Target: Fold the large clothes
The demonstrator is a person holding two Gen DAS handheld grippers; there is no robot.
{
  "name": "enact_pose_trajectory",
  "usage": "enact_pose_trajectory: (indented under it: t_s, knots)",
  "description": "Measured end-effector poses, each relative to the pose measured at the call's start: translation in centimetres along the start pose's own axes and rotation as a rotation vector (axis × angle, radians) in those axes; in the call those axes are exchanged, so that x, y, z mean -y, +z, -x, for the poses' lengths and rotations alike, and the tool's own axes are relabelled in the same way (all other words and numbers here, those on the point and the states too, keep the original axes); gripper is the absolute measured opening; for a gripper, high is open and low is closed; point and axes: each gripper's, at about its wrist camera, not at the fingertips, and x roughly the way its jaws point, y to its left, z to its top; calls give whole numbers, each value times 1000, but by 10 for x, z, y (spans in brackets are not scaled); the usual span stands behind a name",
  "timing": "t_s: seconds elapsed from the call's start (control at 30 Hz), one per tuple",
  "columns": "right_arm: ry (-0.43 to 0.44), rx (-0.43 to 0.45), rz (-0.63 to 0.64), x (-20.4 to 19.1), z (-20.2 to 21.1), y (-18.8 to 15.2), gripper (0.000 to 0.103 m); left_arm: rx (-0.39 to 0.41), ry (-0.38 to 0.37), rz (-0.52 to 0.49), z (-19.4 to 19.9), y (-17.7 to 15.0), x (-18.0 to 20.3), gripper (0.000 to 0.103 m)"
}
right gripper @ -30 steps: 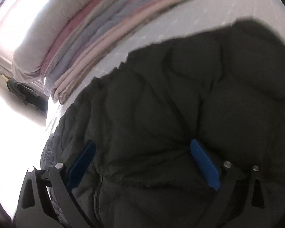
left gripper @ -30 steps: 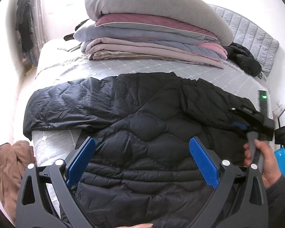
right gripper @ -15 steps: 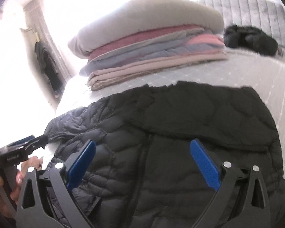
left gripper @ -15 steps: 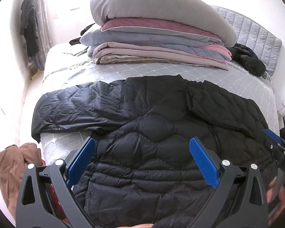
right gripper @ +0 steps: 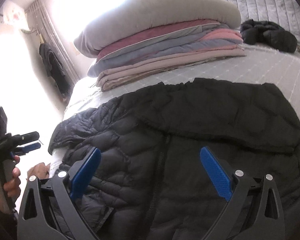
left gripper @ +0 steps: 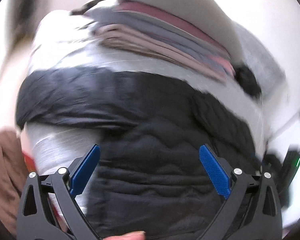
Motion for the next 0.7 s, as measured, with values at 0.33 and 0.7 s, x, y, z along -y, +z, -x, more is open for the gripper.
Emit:
enact_pose_trajectory:
  t_s: [0.33,0.7]
  knots:
    - [63,-21,-59,3,-1,-1,96,70,-352,759,-13,-7,-247,96]
    - [83,-73,-117,13,-15,-6,96,124,-405,1060,-69,-26,-324,96]
